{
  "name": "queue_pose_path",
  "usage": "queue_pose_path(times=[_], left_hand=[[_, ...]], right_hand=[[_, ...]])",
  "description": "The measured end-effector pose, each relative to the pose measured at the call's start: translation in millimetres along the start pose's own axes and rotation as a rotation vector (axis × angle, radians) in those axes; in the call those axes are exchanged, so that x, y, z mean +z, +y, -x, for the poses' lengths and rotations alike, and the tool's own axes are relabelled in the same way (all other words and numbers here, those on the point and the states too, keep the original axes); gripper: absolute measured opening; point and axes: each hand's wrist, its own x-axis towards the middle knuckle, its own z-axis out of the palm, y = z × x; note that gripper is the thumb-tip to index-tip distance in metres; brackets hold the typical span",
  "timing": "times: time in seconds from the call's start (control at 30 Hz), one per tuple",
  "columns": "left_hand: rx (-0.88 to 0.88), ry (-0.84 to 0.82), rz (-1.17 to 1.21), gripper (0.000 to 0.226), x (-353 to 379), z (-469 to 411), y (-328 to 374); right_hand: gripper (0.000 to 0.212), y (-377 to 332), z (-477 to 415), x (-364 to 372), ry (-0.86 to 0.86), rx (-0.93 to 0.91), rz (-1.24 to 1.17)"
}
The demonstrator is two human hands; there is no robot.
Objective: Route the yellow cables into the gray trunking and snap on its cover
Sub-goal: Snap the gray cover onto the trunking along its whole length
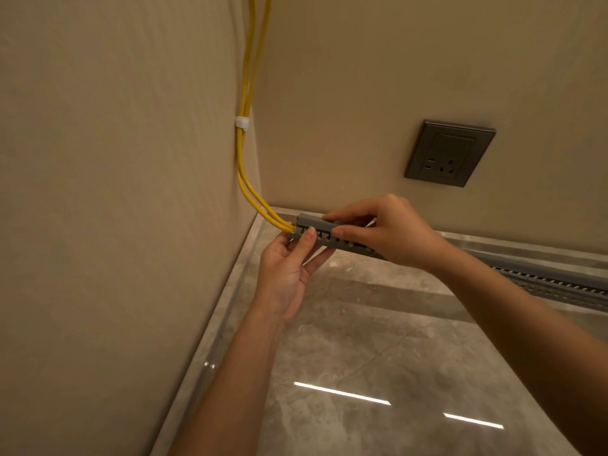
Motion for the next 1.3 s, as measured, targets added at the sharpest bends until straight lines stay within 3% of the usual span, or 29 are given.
queue_pose_path(times=[0.27, 0.53, 0.63, 0.77, 0.9, 1.13, 1.3], left_hand=[[-0.004, -0.022, 0.024, 0.026, -3, -3, -1], [-0.006, -0.005, 0.006, 0.014, -3, -6, -2], [-0.002, 0.026, -0.03, 0.012, -5, -6, -4], [0.01, 0.087, -0.067, 0.012, -2, -8, -8], [0.02, 0.088, -0.07, 0.013, 0, -8, -9], [-0.003, 0.098, -0.092, 0.015, 0, -5, -7], [-0.17, 0.383, -0.158, 0.025, 13, -2, -4]], right_hand=[[0.025, -1, -3, 2, 0.006, 0.032, -0.089], [0.024, 0, -5, 4, 0.025, 0.026, -0.054], [0.029, 1, 1, 10, 0.061, -0.029, 0.07], [0.043, 4, 12, 27, 0.224, -0.282, 0.482], [0.025, -2, 9, 38, 0.362, -0.299, 0.701], [0.021, -7, 2, 42, 0.365, -0.278, 0.764], [0.023, 4, 5, 56, 0.327, -0.299, 0.82]])
